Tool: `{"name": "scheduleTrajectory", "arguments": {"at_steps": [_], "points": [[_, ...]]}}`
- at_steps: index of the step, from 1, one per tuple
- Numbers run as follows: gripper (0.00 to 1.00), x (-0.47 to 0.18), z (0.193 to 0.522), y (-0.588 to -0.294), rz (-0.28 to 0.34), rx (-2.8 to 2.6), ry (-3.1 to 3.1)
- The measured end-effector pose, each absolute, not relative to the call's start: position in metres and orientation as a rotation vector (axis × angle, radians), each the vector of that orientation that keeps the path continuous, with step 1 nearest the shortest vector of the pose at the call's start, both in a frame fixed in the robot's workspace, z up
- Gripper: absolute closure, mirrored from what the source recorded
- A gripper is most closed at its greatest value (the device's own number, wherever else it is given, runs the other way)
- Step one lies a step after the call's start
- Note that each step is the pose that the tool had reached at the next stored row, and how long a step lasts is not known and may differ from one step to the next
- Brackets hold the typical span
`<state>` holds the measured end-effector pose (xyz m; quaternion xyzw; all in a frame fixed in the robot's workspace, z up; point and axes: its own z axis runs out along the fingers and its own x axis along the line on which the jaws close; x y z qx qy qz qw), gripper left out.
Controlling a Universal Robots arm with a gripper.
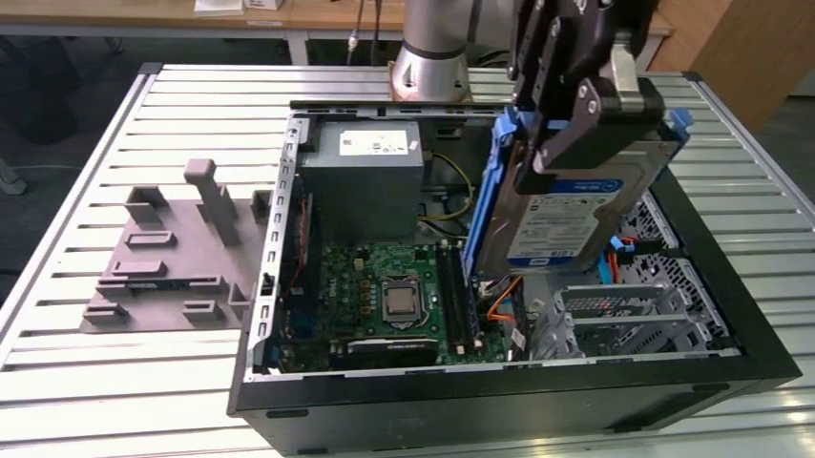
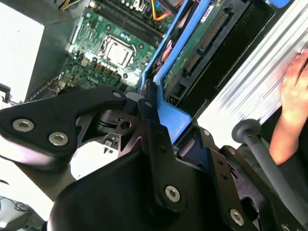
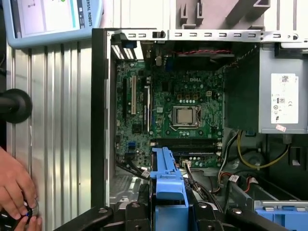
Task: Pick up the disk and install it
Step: 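Insert the disk into the insertion slot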
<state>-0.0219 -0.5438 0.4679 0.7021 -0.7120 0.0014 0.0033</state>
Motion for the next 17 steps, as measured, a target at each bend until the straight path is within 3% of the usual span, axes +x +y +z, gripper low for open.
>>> {"name": "scheduleTrajectory", "arguments": {"at_steps": [17], "points": [[0.64, -0.004, 0.463, -0.559, 0.006, 2.201, -2.233]]}}
